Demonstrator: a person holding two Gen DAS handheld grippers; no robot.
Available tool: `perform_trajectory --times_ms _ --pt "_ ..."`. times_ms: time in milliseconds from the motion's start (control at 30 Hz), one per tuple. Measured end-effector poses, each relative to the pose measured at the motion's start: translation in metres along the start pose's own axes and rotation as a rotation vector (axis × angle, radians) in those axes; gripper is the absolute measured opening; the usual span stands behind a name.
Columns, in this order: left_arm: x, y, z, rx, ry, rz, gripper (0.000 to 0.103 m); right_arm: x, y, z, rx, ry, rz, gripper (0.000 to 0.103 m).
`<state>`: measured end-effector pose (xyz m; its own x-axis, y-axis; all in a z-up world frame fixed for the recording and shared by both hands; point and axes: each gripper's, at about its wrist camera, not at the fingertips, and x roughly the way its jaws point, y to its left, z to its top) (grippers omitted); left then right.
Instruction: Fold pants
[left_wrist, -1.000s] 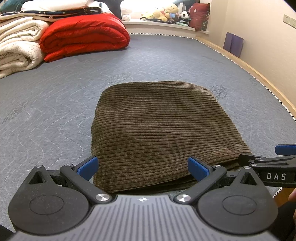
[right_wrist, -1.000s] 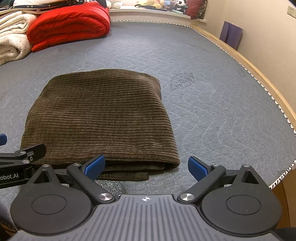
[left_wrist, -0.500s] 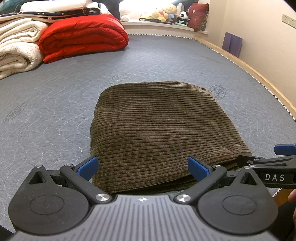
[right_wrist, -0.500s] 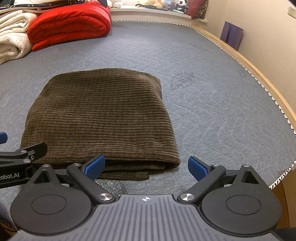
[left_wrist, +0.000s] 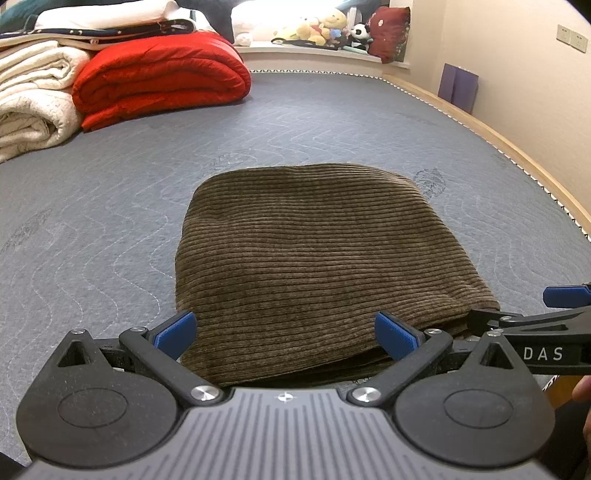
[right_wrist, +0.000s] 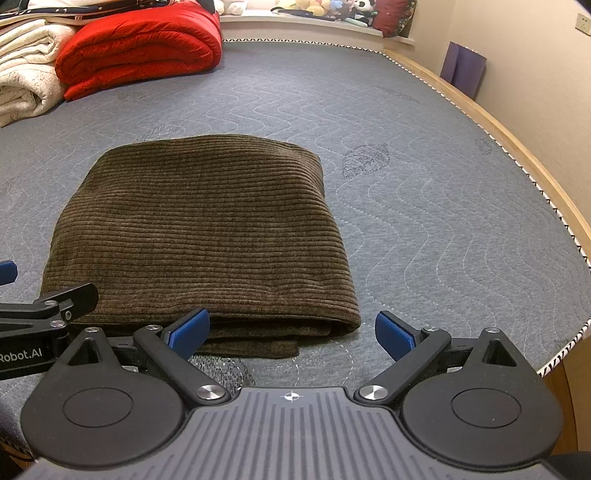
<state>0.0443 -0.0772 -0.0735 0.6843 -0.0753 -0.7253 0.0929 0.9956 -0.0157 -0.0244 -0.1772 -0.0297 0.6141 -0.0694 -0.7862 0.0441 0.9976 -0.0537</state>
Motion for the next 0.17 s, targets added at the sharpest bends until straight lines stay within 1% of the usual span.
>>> perform_trajectory --times_ms 167 --pt "-0.0002 0.0004 0.0001 0.001 -0.002 0.001 0.103 0.0009 -0.0021 -0.0002 0.001 0.001 0.000 0.096"
